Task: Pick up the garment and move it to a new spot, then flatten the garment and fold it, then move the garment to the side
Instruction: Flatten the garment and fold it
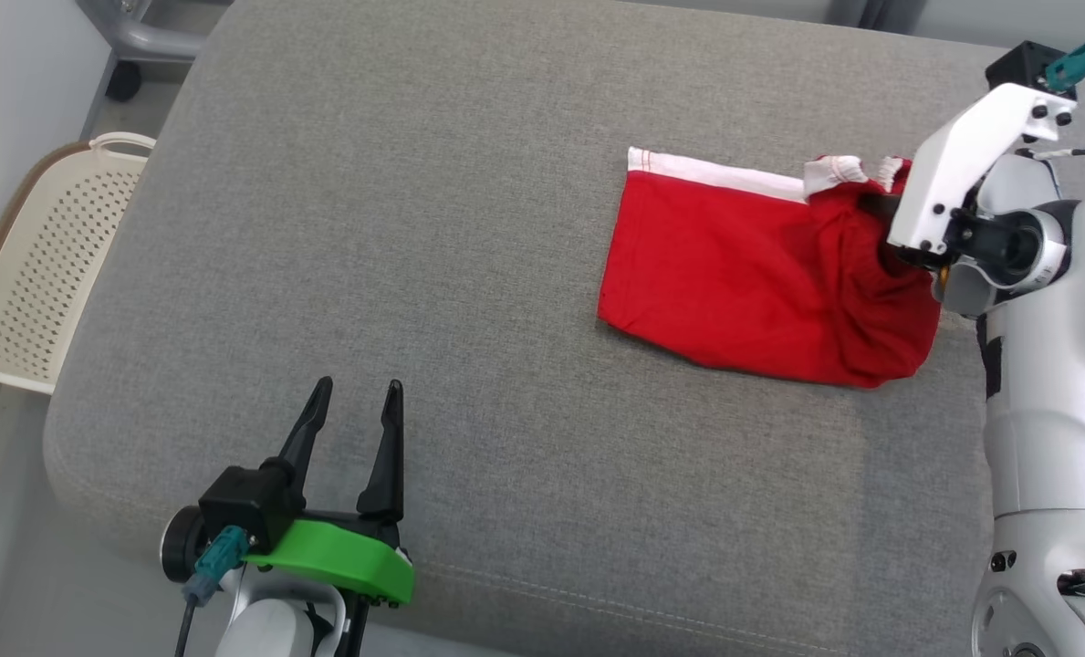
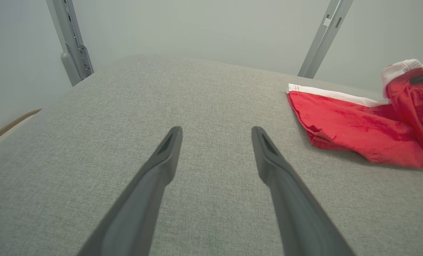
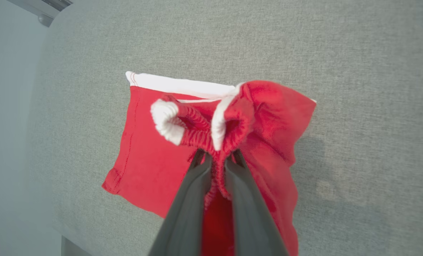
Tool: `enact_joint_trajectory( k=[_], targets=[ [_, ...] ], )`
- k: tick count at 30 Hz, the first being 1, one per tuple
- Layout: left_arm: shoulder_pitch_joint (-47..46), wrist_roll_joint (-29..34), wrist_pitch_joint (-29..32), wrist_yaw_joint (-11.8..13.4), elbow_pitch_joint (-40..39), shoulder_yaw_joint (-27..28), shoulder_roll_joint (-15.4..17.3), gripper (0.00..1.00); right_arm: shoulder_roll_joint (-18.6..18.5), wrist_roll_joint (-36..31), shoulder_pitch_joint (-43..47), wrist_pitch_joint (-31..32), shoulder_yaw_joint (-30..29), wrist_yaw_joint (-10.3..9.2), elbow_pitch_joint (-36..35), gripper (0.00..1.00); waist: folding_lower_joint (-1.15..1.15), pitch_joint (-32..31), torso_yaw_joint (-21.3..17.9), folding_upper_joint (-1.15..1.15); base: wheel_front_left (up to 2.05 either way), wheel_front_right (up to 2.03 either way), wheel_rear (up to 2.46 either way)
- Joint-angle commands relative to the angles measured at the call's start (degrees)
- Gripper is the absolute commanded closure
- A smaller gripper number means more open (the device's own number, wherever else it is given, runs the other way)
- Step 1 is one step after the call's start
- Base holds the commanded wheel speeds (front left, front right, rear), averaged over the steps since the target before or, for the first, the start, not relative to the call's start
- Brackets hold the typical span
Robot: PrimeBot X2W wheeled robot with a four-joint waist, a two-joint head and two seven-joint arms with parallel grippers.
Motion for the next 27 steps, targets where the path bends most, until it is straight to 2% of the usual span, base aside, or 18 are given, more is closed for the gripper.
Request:
enact_joint_trajectory(
  k=[1, 6, 12, 27],
  targets=[
    [0.6, -0.4, -0.2, -0.2, 0.3, -0.1, -0.1, 0.00, -0.1, 1.2, -1.0, -1.3, 0.9, -0.05, 1.5, 1.00, 0.00, -0.3, 0.8, 0.00, 0.00, 0.00, 0.00],
    [0.4, -0.4, -0.2, -0.6, 0.9, -1.0, -0.4, 0.00, -0.1, 2.7, -3.9, -7.1, 4.3, -0.03, 9.3, 1.00, 0.00, -0.4, 3.0, 0.00, 0.00, 0.00, 0.00],
    [0.2, -0.6, -0.2, -1.0, 1.6, -2.2, -0.9, 0.00, -0.1, 0.5, -8.4, -12.7, 5.8, -0.03, 18.9, 1.00, 0.00, -0.1, 6.1, 0.00, 0.00, 0.00, 0.00],
    [-1.0, -1.3, -0.2, -1.6, 2.4, -4.6, -2.3, 0.00, -0.2, -6.9, -18.9, -23.3, 2.6, -0.03, 39.7, 1.00, 0.00, 1.9, 12.8, 0.00, 0.00, 0.00, 0.00]
  ],
)
